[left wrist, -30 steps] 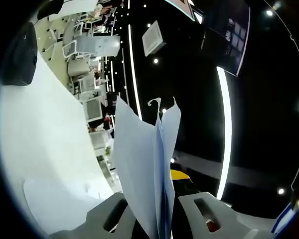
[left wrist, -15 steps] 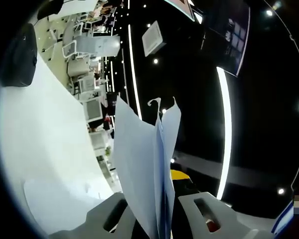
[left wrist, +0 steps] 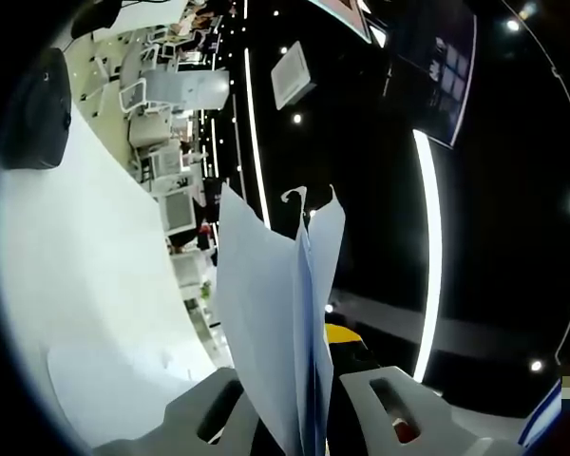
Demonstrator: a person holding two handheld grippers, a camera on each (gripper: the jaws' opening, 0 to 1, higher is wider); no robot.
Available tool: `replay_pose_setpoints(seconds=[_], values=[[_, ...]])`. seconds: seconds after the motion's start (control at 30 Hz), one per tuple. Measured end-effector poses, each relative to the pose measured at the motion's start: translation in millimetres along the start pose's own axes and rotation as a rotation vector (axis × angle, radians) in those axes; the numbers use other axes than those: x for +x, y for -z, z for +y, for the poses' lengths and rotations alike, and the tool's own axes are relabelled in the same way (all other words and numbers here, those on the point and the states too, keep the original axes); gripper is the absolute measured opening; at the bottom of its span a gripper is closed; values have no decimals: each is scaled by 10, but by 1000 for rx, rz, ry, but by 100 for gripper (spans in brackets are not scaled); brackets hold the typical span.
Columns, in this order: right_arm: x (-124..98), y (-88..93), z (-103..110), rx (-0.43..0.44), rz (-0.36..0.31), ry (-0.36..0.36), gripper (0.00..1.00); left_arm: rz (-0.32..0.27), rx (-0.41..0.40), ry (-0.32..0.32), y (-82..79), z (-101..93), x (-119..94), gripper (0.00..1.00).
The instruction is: Organize the stack of printing papers by aligning and flattening the scattered papers on the table
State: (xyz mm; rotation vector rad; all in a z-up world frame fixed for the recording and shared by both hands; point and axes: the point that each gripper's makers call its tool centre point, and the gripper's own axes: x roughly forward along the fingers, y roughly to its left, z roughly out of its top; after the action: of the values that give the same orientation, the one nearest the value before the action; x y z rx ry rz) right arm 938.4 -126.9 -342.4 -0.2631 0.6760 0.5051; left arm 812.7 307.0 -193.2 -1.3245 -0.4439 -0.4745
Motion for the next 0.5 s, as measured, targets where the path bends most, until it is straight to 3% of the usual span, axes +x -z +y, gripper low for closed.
replay_pose_setpoints(seconds=[0.5], values=[[107,76,141,-23,34,-24,88,-2,0,0,-16,7,4,6]])
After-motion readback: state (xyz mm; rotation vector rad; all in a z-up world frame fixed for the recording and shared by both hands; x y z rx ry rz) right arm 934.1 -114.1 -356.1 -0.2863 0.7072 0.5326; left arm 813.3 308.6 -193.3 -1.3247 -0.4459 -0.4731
